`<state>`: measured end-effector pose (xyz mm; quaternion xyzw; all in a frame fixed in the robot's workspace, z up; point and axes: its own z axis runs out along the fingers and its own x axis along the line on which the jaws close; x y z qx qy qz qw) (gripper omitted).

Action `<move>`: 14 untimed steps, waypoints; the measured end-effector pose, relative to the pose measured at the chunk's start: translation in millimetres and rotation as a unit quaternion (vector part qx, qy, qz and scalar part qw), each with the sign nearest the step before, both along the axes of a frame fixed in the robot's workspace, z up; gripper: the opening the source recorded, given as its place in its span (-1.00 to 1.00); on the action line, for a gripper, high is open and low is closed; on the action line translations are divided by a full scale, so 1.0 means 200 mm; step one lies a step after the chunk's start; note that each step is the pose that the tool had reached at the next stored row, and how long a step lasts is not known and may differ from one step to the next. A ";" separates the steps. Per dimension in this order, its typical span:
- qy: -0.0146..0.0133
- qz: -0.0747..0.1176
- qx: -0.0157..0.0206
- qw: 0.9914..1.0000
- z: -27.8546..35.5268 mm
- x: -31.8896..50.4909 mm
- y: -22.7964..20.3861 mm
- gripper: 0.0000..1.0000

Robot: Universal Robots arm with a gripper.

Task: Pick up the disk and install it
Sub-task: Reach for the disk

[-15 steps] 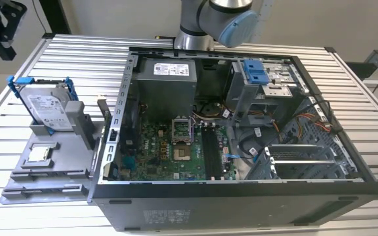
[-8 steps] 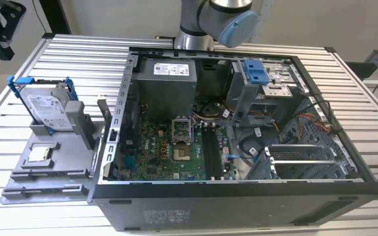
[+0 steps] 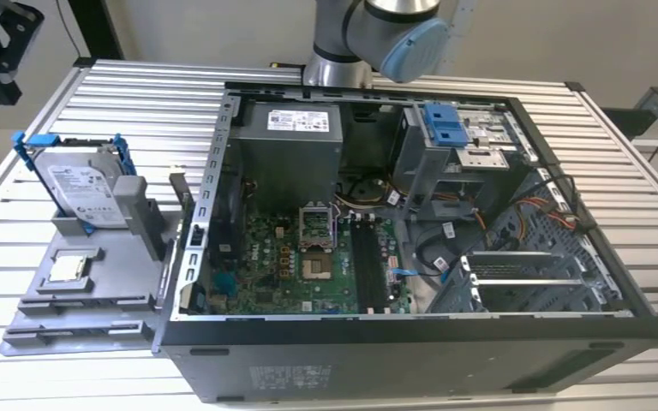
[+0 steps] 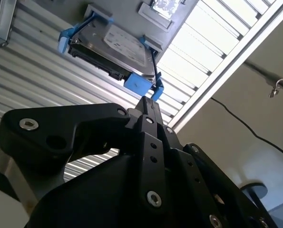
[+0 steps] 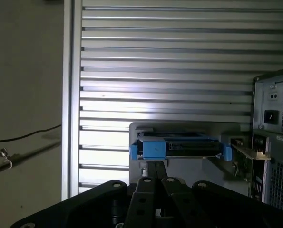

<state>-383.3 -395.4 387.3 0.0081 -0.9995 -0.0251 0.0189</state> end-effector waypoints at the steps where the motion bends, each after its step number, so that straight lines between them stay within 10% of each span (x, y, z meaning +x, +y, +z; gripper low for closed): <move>1: 0.001 0.000 0.000 1.000 0.000 0.000 0.000 -1.00; 14: 0.001 0.045 0.000 0.999 0.002 0.000 0.000 -1.00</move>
